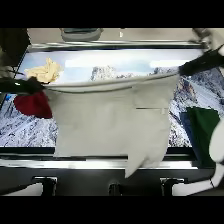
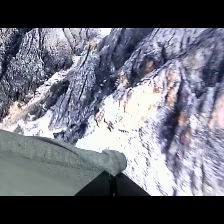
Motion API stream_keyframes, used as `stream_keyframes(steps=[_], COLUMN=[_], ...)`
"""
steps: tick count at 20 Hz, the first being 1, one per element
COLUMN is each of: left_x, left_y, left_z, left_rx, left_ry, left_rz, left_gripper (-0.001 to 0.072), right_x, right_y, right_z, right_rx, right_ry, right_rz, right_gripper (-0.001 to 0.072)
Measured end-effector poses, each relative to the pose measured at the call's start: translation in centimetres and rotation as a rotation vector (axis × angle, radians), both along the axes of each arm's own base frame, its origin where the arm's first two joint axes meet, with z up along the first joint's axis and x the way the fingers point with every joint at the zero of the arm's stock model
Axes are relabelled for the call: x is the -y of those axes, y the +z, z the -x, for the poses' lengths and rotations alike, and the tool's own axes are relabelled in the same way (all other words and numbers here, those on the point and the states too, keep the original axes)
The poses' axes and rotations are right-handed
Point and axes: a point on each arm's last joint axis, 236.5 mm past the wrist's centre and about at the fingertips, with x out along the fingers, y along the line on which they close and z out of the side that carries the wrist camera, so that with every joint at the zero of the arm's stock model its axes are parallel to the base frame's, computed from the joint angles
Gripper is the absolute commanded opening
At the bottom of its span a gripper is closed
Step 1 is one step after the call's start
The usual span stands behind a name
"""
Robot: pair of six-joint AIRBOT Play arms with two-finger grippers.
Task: Fold the shirts.
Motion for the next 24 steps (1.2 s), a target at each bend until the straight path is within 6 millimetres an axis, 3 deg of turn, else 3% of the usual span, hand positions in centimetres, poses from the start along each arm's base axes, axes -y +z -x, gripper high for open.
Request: stream_keyframes(steps=[2, 5, 8, 11, 14, 18, 21, 24], left_x=[0.5, 1.0, 1.1, 0.6, -0.1, -0.8, -0.8, -0.7], left_y=[-4.3, -8.1, -9.8, -9.3, -9.8, -13.6, -15.4, -16.0], left_z=[-2.9, -6.5, -9.1, -9.4, -6.2, 0.6, 3.7, 5.1], left_rx=[-0.042, -0.054, -0.043, -0.038, -0.150, -0.426, -0.542, -0.587], left_ry=[0.006, 0.031, 0.049, -0.005, -0.113, -0.199, -0.230, -0.257], left_rz=[0.034, 0.090, 0.120, 0.116, 0.098, 0.073, 0.073, 0.072], left_gripper=[0.0028, 0.0028, 0.0028, 0.0027, 0.0027, 0.0027, 0.0027, 0.0035], right_x=[-0.8, -1.2, -1.0, -0.6, -0.1, -0.7, -1.7, -2.4], right_y=[-4.7, -8.1, -9.0, -8.5, -9.2, -12.5, -15.0, -16.8], right_z=[-3.1, -6.0, -7.1, -5.4, -0.3, 6.5, 9.3, 11.0], right_rx=[-0.011, 0.015, 0.039, -0.007, -0.194, -0.474, -0.594, -0.665], right_ry=[-0.032, -0.078, -0.103, -0.057, 0.021, 0.070, 0.076, 0.057], right_rz=[-0.091, -0.168, -0.191, -0.136, -0.048, -0.039, -0.062, -0.082], right_gripper=[0.0040, 0.0041, 0.0042, 0.0041, 0.0041, 0.0040, 0.0041, 0.0041])
